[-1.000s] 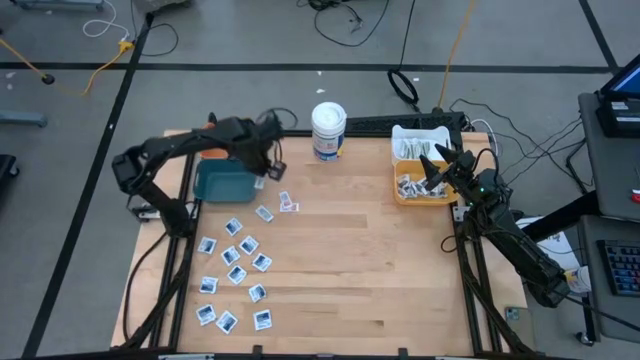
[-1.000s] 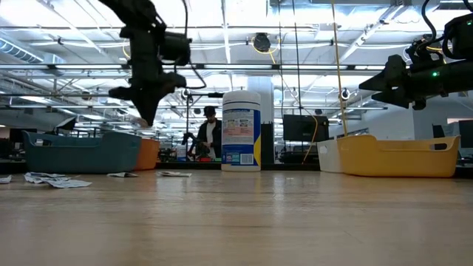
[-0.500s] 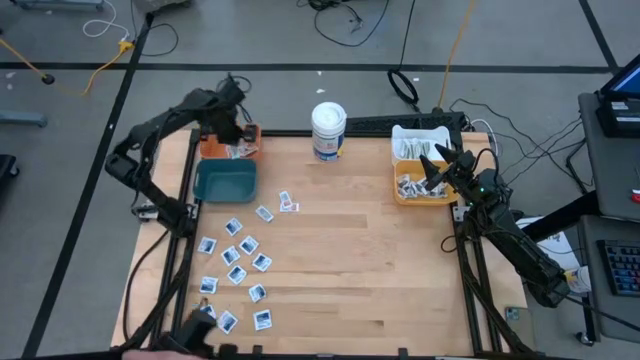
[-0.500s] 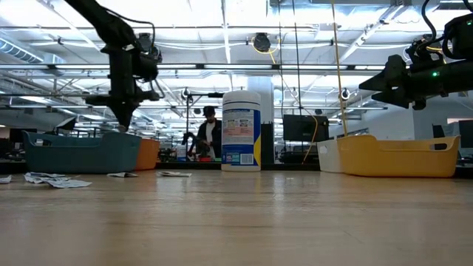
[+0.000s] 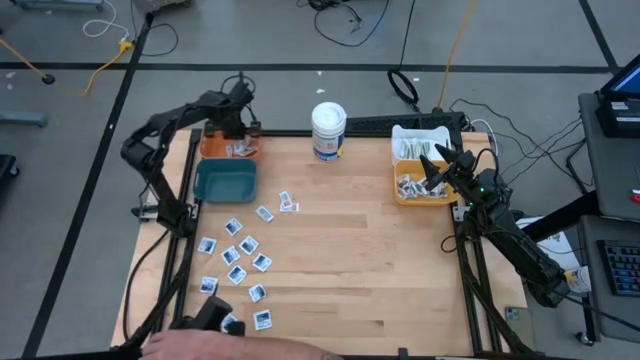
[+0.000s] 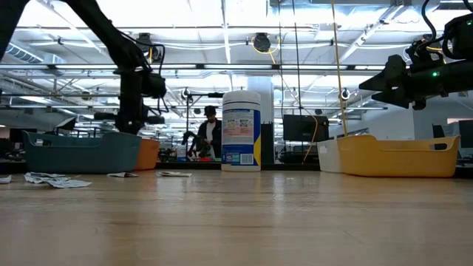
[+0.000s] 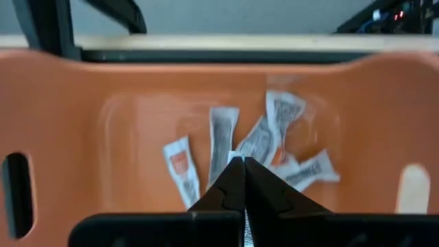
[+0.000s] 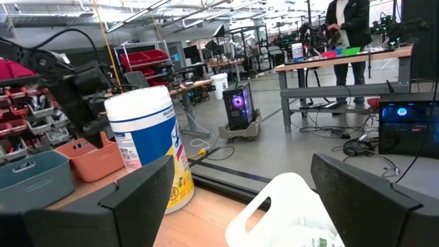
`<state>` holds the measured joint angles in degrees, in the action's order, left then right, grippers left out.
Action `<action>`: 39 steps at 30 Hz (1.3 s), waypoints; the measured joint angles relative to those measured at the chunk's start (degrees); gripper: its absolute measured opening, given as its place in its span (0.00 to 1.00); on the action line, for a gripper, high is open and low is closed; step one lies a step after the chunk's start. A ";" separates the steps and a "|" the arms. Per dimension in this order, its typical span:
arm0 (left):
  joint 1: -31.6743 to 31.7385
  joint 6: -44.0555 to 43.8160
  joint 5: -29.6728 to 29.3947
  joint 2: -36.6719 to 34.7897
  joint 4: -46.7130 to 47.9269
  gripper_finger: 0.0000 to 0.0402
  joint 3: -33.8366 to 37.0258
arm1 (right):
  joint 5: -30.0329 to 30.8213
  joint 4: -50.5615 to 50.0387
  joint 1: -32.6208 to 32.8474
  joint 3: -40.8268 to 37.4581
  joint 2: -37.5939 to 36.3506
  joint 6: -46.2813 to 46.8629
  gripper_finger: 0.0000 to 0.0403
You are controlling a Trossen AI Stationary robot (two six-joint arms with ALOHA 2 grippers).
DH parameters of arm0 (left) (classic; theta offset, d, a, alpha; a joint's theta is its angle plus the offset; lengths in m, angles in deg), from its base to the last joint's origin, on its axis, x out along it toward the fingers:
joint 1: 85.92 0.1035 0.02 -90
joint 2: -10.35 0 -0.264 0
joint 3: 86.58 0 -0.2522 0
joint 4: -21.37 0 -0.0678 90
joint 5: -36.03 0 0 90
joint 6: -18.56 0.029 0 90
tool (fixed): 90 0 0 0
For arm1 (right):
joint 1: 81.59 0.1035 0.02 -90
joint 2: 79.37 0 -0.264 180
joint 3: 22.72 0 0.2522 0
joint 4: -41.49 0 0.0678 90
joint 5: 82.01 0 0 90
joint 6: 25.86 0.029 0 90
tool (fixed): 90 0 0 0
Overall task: Pick & Place First Aid Supplies
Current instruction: Put the orange pad into the orange bin
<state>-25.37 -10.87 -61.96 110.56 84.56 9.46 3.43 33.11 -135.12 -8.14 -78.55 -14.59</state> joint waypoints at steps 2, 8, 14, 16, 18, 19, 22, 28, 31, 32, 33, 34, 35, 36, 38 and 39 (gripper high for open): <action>-0.29 -0.53 -0.58 0.44 -1.01 0.00 0.00 | 0.01 -0.01 0.01 0.00 0.01 -0.01 0.84; -0.53 -0.34 0.02 0.59 -2.31 0.04 0.00 | 0.00 0.00 0.02 -0.01 0.01 -0.01 0.84; -0.58 -0.30 0.21 0.33 -2.53 0.22 -0.46 | 0.00 0.00 0.00 0.00 0.00 0.00 0.84; -0.58 0.87 1.08 0.28 -2.27 0.31 -1.33 | 0.01 0.00 0.00 0.00 0.01 -0.02 0.84; -0.58 2.14 2.17 0.28 -0.89 0.39 -2.91 | 0.00 0.00 0.01 0.00 0.01 -0.01 0.84; -0.72 3.11 2.58 0.28 -0.02 0.43 -3.84 | 0.00 0.00 0.01 0.00 0.01 0.00 0.84; -1.74 9.65 4.71 0.28 1.60 0.52 -6.38 | 0.01 -0.01 0.01 -0.01 0.01 -0.02 0.84; -5.90 26.85 6.41 0.24 5.14 0.61 -9.90 | 0.00 -0.01 0.00 0.00 0.00 -0.01 0.84; -8.24 36.57 6.38 0.24 6.81 0.62 -10.85 | 0.00 0.00 0.01 0.00 0.02 -0.01 0.84; -9.10 40.16 6.38 0.24 7.48 0.62 -11.09 | 0.00 -0.01 0.02 -0.02 0.00 -0.02 0.84; -9.91 43.96 6.36 0.24 7.79 0.62 -11.17 | 0.00 0.00 0.00 -0.02 0.02 -0.02 0.84; -10.85 47.87 6.39 0.24 7.93 0.62 -11.17 | 0.00 -0.02 0.02 0.00 0.00 0.00 0.84; -11.80 51.56 6.39 0.24 8.11 0.62 -11.17 | 0.00 0.00 0.00 0.00 0.02 0.00 0.84; -12.73 55.14 6.38 0.24 8.32 0.62 -11.17 | 0.00 -0.01 0.02 -0.01 0.01 0.00 0.84; -14.53 62.01 6.38 0.24 9.14 0.62 -11.17 | 0.00 0.00 0.00 -0.01 0.01 -0.02 0.84; -15.43 65.57 6.39 0.24 9.63 0.62 -11.17 | 0.00 0.00 0.00 0.00 0.02 0.00 0.84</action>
<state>-40.80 54.70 -55.57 110.80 94.19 -1.71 3.43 33.11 -135.12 -8.14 -78.53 -14.59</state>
